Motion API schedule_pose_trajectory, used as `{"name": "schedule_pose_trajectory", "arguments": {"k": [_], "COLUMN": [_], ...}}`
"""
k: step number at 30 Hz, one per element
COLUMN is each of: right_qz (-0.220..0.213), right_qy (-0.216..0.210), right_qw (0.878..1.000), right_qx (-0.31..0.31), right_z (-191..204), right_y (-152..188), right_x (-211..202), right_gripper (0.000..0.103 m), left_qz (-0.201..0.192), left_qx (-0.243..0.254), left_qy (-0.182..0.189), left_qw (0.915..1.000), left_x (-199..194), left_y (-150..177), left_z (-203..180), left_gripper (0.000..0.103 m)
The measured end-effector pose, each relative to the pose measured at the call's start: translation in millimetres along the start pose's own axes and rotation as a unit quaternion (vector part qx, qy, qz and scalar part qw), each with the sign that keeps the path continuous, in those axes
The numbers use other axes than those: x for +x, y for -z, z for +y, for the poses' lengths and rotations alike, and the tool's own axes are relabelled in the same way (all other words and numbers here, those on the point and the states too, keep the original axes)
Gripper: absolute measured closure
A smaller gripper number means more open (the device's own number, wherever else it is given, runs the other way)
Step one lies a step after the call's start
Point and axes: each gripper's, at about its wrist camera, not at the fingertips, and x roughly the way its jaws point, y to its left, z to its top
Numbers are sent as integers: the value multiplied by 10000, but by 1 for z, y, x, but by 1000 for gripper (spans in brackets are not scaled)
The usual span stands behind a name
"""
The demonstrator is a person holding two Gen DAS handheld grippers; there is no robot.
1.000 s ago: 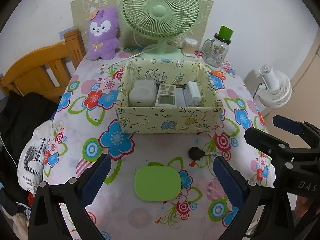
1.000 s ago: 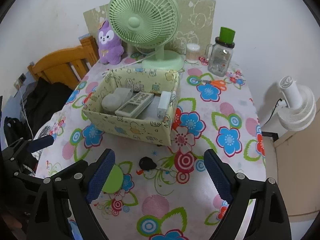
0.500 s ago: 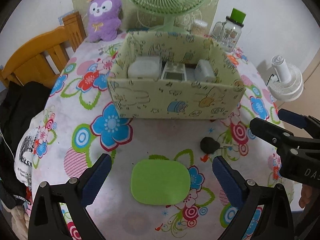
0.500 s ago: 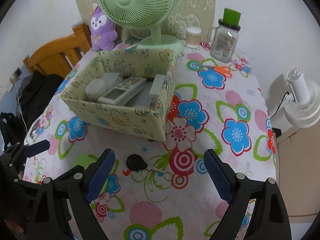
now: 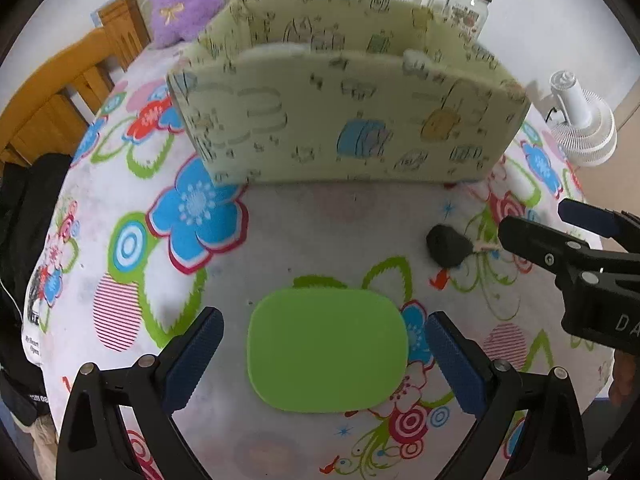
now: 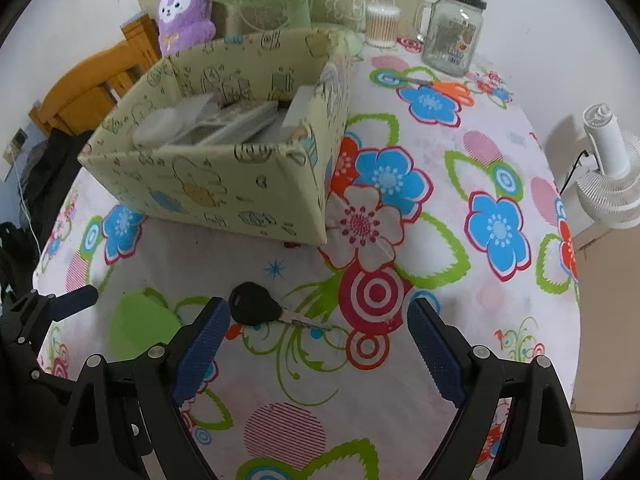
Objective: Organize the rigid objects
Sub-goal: 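Move left tool over green lid while right tool approaches black car key, then close left gripper on green lid while right gripper closes on black key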
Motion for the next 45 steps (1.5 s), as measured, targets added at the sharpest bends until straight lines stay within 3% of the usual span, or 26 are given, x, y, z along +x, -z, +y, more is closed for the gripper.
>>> {"name": "schedule_pose_trajectory", "arguments": {"k": [13, 19, 29, 45], "right_qz": [284, 397, 470, 511], "right_qy": [-23, 7, 163, 301], "right_qw": [9995, 9988, 9978, 9966], "right_qx": [138, 273, 440, 564], "right_z": [2, 1, 5, 26], "right_y": [18, 27, 39, 37], "right_x": [21, 29, 35, 36], "right_gripper": [11, 11, 11, 11], "left_qz": [74, 158, 49, 299], "left_qx": [461, 833, 1216, 643], "left_qy": [124, -17, 132, -37], "left_qw": [9988, 9964, 9925, 9975], "left_x": [10, 21, 26, 29], "left_y": [13, 16, 13, 8], "left_z": [-10, -11, -23, -16], "left_gripper": [1, 1, 0, 1]}}
